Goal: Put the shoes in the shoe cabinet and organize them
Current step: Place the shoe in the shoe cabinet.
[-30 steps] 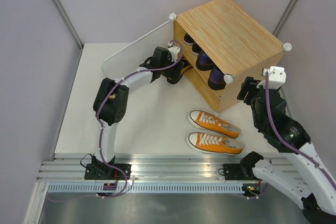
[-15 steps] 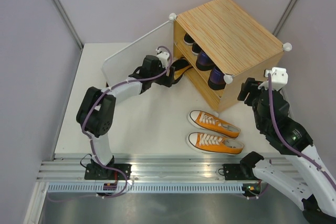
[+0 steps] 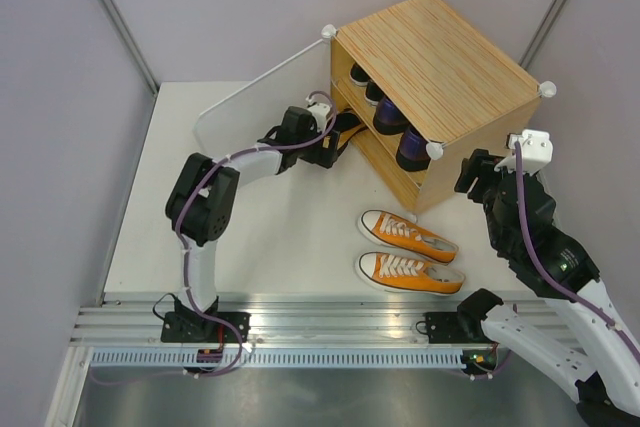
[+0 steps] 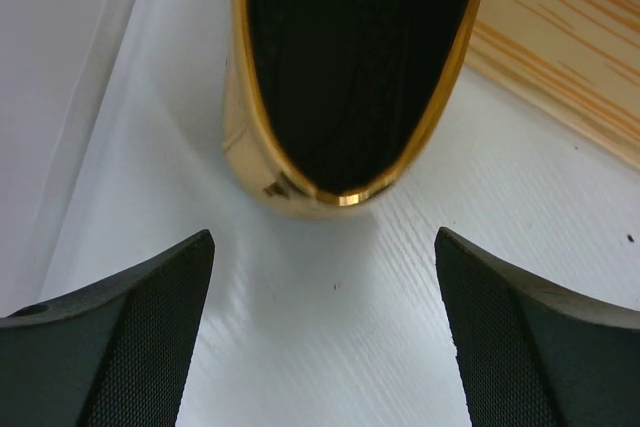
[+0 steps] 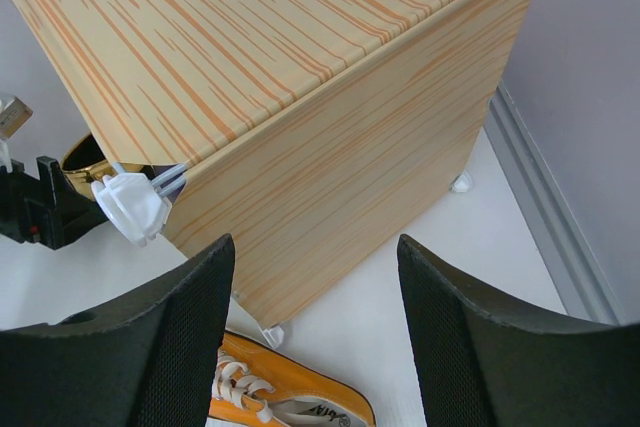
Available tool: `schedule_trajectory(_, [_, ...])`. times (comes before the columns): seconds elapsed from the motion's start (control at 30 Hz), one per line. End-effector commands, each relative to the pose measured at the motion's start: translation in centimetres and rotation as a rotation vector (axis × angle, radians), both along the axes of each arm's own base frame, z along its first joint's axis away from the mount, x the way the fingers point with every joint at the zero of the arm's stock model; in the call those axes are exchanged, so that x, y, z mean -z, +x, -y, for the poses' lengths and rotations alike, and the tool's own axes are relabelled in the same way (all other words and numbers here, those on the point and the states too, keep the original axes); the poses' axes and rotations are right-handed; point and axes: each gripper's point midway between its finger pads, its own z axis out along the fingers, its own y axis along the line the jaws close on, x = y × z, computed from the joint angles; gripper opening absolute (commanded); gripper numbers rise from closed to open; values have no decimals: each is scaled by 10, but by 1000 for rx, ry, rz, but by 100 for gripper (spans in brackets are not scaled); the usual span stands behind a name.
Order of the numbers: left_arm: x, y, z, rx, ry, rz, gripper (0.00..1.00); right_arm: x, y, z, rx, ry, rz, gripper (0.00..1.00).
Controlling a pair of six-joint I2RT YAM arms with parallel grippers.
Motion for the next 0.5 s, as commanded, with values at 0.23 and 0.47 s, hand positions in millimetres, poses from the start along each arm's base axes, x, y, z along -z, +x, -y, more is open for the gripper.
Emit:
schedule_trajectory(0.23, [1, 31, 22, 62, 8, 14, 89, -13, -1, 6, 28, -17, 32, 71])
schedule_trajectory(0.47, [10, 28, 19, 83, 39, 0, 63, -12, 0, 4, 30, -30, 30, 71])
